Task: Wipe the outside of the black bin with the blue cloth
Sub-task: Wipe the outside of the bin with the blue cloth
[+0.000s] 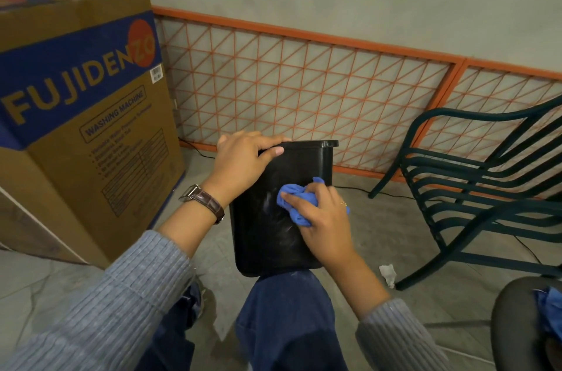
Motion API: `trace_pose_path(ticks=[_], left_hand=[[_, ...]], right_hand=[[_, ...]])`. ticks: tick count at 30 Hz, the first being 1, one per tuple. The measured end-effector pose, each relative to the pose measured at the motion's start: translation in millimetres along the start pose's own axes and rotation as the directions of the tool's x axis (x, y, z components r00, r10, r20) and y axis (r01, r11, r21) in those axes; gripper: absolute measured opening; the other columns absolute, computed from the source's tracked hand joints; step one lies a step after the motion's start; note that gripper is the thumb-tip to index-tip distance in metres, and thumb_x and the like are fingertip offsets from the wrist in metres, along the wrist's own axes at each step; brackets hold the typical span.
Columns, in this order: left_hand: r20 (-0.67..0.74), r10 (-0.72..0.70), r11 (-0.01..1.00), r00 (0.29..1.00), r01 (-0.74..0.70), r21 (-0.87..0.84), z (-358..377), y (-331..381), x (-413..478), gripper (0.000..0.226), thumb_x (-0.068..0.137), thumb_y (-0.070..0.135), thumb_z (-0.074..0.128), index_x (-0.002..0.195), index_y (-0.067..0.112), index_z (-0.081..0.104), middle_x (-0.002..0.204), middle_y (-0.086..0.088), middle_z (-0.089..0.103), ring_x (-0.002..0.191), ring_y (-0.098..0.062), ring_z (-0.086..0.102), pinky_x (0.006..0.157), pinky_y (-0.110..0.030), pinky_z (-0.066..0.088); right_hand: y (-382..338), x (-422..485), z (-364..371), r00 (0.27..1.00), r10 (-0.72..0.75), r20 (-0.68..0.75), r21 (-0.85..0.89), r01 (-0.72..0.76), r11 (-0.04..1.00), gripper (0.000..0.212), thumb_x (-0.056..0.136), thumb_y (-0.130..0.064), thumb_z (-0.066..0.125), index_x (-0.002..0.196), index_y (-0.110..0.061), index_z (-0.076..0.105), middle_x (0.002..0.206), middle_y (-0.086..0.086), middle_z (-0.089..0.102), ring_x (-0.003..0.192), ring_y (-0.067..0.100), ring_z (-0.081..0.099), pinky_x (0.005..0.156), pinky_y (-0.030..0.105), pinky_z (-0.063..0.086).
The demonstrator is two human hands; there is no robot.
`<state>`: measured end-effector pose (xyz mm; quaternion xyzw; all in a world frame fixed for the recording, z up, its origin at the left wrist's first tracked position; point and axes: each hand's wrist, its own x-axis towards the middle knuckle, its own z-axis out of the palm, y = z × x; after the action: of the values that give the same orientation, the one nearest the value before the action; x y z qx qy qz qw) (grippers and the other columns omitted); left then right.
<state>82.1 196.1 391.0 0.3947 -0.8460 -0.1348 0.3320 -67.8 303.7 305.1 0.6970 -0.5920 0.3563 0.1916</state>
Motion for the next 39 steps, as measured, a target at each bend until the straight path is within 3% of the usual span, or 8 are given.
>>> trace_pose_path(ticks=[6, 12, 18, 21, 24, 31, 36, 39], left_hand=[[0.004, 0.015, 1.0, 1.0, -0.015, 0.018, 2.7, 6.4, 3.3, 0.028, 0.092, 0.041, 0.049, 0.118, 0.04, 0.059, 0.096, 0.009, 0.066, 0.099, -0.012, 0.053, 0.085, -0.031, 0.024], [0.002, 0.024, 1.0, 1.0, -0.024, 0.014, 2.2, -2.9, 2.8, 0.029, 0.091, 0.04, 0.05, 0.118, 0.038, 0.06, 0.092, 0.009, 0.065, 0.098, -0.014, 0.055, 0.087, -0.034, 0.029], [-0.008, 0.023, 0.999, 1.0, -0.022, 0.029, 5.5, 3.3, 5.3, 0.029, 0.09, 0.043, 0.049, 0.116, 0.039, 0.061, 0.095, 0.008, 0.067, 0.098, -0.012, 0.054, 0.085, -0.031, 0.026], [-0.005, 0.023, 1.0, 1.0, -0.023, -0.006, 4.3, -2.5, 4.9, 0.031, 0.089, 0.046, 0.049, 0.116, 0.037, 0.063, 0.093, 0.008, 0.067, 0.097, -0.015, 0.057, 0.091, -0.039, 0.035], [0.002, 0.006, 1.0, 1.0, -0.006, 0.008, 2.1, -6.8, 2.4, 0.03, 0.091, 0.041, 0.05, 0.118, 0.038, 0.061, 0.084, 0.012, 0.06, 0.096, -0.014, 0.055, 0.087, -0.033, 0.029], [-0.017, 0.022, 1.0, 1.0, -0.022, 0.006, 3.9, 1.9, 2.2, 0.029, 0.091, 0.04, 0.051, 0.117, 0.036, 0.061, 0.09, 0.011, 0.064, 0.097, -0.013, 0.055, 0.085, -0.035, 0.031], [-0.001, 0.009, 1.0, 1.0, -0.009, -0.021, 2.9, -6.0, 2.6, 0.029, 0.091, 0.039, 0.051, 0.118, 0.035, 0.061, 0.099, 0.008, 0.067, 0.101, -0.012, 0.056, 0.091, -0.038, 0.033], [0.0, 0.004, 0.999, 1.0, -0.004, -0.041, 2.3, -12.4, 1.8, 0.029, 0.09, 0.039, 0.052, 0.118, 0.036, 0.061, 0.103, 0.008, 0.068, 0.104, -0.014, 0.057, 0.094, -0.043, 0.037]], right_hand=[[-16.6, 19.2, 5.0, 0.982, 0.152, -0.109, -0.031, -0.156, 0.987, 0.033, 0.074, -0.014, 0.075, 0.104, -0.024, 0.069, 0.096, 0.008, 0.059, 0.08, 0.025, 0.051, 0.068, 0.037, 0.04], [-13.2, 9.3, 2.7, 0.979, -0.167, 0.114, -0.048, 0.173, 0.984, 0.032, 0.08, -0.016, 0.061, 0.108, -0.029, 0.066, 0.1, 0.005, 0.057, 0.083, 0.021, 0.044, 0.071, 0.033, 0.027], [-19.0, 25.2, 6.7, 0.998, 0.012, 0.06, -0.085, -0.007, 0.996, 0.025, 0.073, -0.016, 0.071, 0.096, -0.024, 0.069, 0.093, 0.007, 0.055, 0.079, 0.022, 0.044, 0.068, 0.031, 0.028], [-21.3, 17.2, 9.0, 0.982, -0.132, 0.137, -0.049, 0.139, 0.989, 0.03, 0.074, -0.016, 0.068, 0.102, -0.028, 0.066, 0.097, 0.006, 0.053, 0.081, 0.023, 0.044, 0.068, 0.034, 0.029], [-4.9, 8.0, -0.8, 0.924, -0.285, 0.257, 0.004, 0.294, 0.956, 0.031, 0.079, -0.019, 0.059, 0.107, -0.032, 0.062, 0.102, 0.003, 0.052, 0.084, 0.021, 0.042, 0.069, 0.034, 0.028], [-4.2, 20.2, -4.5, 0.998, 0.021, 0.061, -0.003, -0.021, 1.0, 0.037, 0.076, -0.016, 0.069, 0.106, -0.033, 0.057, 0.096, 0.007, 0.056, 0.081, 0.024, 0.047, 0.068, 0.035, 0.038], [2.5, -2.2, -4.2, 0.957, -0.18, 0.226, 0.021, 0.18, 0.983, 0.032, 0.079, -0.019, 0.064, 0.108, -0.033, 0.062, 0.103, 0.004, 0.054, 0.087, 0.02, 0.045, 0.073, 0.033, 0.031], [21.4, -3.6, -14.1, 0.98, -0.062, 0.188, 0.058, 0.052, 0.997, 0.028, 0.081, -0.025, 0.053, 0.107, -0.035, 0.06, 0.105, 0.006, 0.055, 0.092, 0.024, 0.048, 0.076, 0.036, 0.037]])
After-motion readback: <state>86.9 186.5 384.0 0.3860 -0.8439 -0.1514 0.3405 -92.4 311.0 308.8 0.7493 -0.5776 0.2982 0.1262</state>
